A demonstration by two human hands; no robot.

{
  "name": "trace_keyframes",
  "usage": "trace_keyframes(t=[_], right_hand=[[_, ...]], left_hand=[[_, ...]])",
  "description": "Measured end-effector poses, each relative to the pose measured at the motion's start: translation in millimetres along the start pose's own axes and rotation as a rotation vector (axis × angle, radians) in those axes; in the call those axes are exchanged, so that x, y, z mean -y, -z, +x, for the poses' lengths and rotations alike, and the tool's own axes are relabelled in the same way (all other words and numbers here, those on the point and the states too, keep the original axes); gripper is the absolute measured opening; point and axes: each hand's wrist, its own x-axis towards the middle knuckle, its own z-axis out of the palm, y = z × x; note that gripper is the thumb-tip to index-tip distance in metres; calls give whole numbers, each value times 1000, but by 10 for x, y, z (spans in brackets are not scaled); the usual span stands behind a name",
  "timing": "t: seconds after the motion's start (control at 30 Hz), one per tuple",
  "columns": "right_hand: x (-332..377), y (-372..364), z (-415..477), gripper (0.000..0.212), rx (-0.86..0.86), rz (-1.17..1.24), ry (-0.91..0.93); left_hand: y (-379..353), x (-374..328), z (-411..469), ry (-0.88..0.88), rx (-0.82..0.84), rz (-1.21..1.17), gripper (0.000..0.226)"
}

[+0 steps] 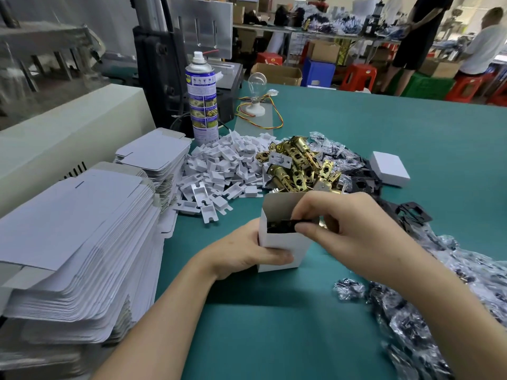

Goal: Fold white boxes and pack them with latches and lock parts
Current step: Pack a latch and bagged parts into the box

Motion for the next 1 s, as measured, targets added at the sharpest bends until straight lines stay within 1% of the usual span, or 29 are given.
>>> trace_keyframes(t=[0.17, 0.3, 0.37, 0.43, 0.5, 0.57, 0.6, 0.63, 0.67, 0.73, 0.77, 0.8, 0.83, 0.9, 1.0], right_hand=[[58, -27, 27, 9, 79, -127, -44], [91, -36, 52, 13, 92, -218, -63], [93, -33, 48, 13, 77, -210, -55], [82, -16, 20, 15, -2, -102, -41], [39, 45, -24, 16, -178, 52, -61], [-40, 150, -89, 15, -357, 140, -148], [-93, 202, -127, 13, -400, 131, -199], [-145, 246, -165, 13, -367, 87, -255], [-189, 276, -199, 13, -247, 18, -318], [-229, 258, -263, 16, 136, -147, -412], [-236, 214, -300, 20, 315, -237, -416], [-243, 155, -341, 29, 453, -318, -396], [-254, 89, -384, 38, 547, -386, -374], [-250, -25, -446, 49, 632, -515, -348], [-242, -113, -484, 50, 635, -604, -357]], left_hand=[[-3, 15, 12, 18, 2, 15, 50], [4, 34, 25, 29, 1, 48, 46], [10, 30, 23, 35, 0, 48, 44], [16, 32, 17, 29, -2, 47, 46], [18, 38, 19, 30, -9, 30, 49], [21, 40, 15, 36, 5, 22, 55], [24, 37, 13, 39, 7, 26, 56], [25, 34, 11, 41, 5, 31, 56], [27, 34, 9, 43, 3, 38, 56], [25, 39, 5, 44, -2, 52, 56], [26, 44, 3, 44, -5, 52, 57], [27, 52, 3, 43, -4, 45, 59], [24, 53, 2, 41, -4, 36, 60], [16, 51, -3, 38, 3, 30, 61], [18, 52, -4, 31, 8, 24, 62]])
